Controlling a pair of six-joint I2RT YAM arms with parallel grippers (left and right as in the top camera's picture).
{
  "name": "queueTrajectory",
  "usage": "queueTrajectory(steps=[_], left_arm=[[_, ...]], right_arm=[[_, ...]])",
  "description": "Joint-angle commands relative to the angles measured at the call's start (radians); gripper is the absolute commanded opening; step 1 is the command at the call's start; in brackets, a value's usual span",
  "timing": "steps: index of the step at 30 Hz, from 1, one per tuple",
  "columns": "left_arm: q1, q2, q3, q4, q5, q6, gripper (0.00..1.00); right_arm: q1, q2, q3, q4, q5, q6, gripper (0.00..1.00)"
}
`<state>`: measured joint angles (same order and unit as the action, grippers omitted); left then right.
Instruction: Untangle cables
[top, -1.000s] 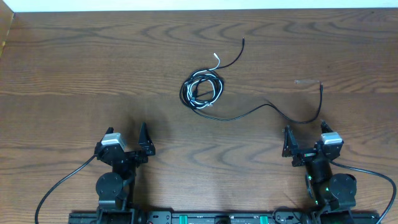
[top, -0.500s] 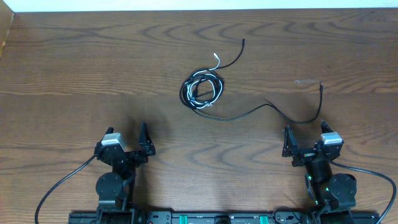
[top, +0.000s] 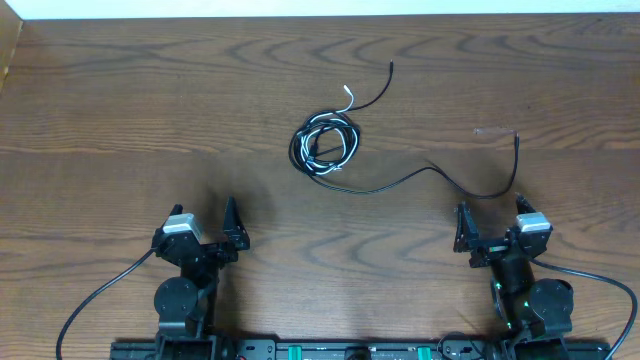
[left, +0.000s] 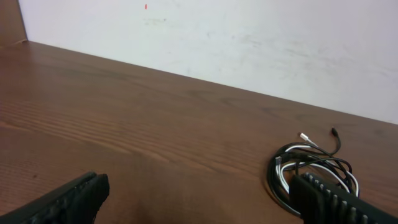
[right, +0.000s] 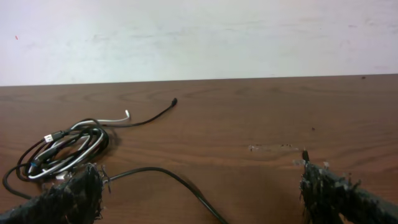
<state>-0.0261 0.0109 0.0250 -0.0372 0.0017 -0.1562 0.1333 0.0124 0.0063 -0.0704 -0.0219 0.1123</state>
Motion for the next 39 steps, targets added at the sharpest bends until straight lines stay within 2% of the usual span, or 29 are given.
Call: queueTrajectory(steps=[1, 26, 32, 39], left_arm=[[0.005, -0.007, -0.021, -0.036, -0.002, 0.014, 0.98], [0.005, -0.007, -0.021, -0.036, -0.001, 0.014, 0.98], [0.005, -0.007, 0.011, 0.072, 0.096, -0.034, 0.98], [0.005, -0.006, 0.18, -0.045, 0.193, -0.131, 0.98]], right_arm=[[-0.003, -0.005, -0.001, -0.005, 0.012, -0.013, 0.99], [-0.003, -0.005, -0.001, -0.005, 0.012, -0.013, 0.99], [-0.003, -0.005, -0.001, -0.005, 0.012, -0.013, 0.99], [-0.003, -0.005, -0.001, -0.005, 0.012, -0.013, 0.99]])
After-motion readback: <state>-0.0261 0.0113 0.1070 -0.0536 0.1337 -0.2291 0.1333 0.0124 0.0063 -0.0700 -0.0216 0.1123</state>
